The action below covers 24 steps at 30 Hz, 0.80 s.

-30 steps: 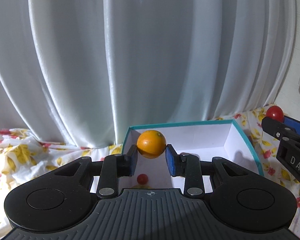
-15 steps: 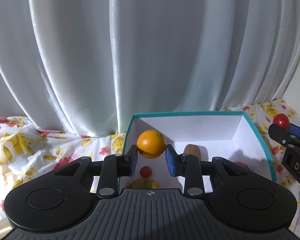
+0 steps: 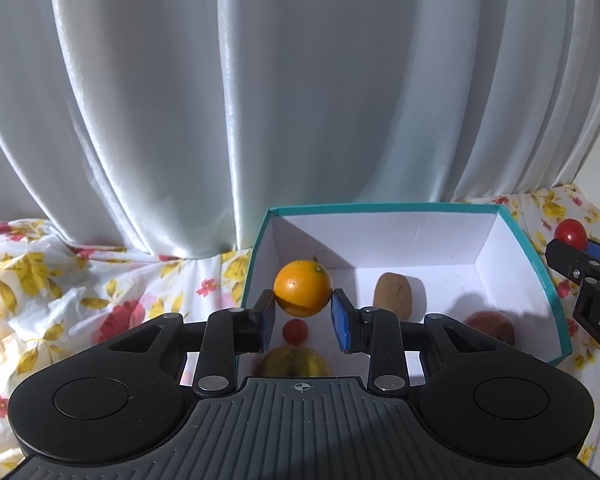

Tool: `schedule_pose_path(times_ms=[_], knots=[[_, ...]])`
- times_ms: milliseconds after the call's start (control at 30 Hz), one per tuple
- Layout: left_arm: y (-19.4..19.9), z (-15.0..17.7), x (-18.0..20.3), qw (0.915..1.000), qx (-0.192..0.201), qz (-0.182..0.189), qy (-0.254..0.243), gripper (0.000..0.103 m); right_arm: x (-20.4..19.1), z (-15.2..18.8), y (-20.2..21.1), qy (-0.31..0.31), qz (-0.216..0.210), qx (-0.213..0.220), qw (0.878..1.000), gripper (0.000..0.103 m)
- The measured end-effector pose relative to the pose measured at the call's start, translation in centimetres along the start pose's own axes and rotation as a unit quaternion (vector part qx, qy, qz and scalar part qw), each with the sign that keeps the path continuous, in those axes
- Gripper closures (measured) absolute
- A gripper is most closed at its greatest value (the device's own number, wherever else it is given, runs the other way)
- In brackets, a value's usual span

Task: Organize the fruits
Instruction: 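Lift the small orange and cherry tomato and carry them over the box, then open both tools to drop the orange and tomato into the box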

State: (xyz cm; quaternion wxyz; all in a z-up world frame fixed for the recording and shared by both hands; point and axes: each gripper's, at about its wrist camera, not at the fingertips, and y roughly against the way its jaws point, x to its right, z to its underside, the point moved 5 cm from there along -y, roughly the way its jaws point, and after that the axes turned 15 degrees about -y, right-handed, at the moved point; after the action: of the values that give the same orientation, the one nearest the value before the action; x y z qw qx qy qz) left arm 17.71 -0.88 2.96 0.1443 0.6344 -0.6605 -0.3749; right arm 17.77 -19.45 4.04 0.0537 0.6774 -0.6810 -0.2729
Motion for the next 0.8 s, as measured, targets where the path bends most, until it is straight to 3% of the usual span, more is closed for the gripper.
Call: schedule_pose_path(times_ms=[433, 467, 500, 567, 800], knots=[[-1.8, 0.6, 0.0, 0.9999, -0.017, 0.0, -0.002, 0.068, -0.3, 0.4, -1.7, 0.005, 0.002, -0.015, 1.0, 0.076], [-1.9, 0.6, 0.0, 0.9998, -0.017, -0.003, -0.003, 0.065, -0.4, 0.4, -1.9, 0.006, 0.003, -0.016, 1.0, 0.076], [-2.0, 0.6, 0.0, 0.9999, -0.016, -0.003, -0.003, 0.054, -0.4, 0.5, -2.0, 0.007, 0.003, -0.018, 1.0, 0.076], [-2.0, 0.6, 0.0, 0.9999, -0.011, -0.002, -0.001, 0.047, -0.4, 0.5, -2.2, 0.01, 0.008, -0.017, 1.0, 0.075], [-2.5, 0.7, -0.1, 0.9998, -0.018, -0.003, 0.0, 0.045, -0.6, 0.5, -2.6, 0.013, 0.011, -0.017, 1.0, 0.066]])
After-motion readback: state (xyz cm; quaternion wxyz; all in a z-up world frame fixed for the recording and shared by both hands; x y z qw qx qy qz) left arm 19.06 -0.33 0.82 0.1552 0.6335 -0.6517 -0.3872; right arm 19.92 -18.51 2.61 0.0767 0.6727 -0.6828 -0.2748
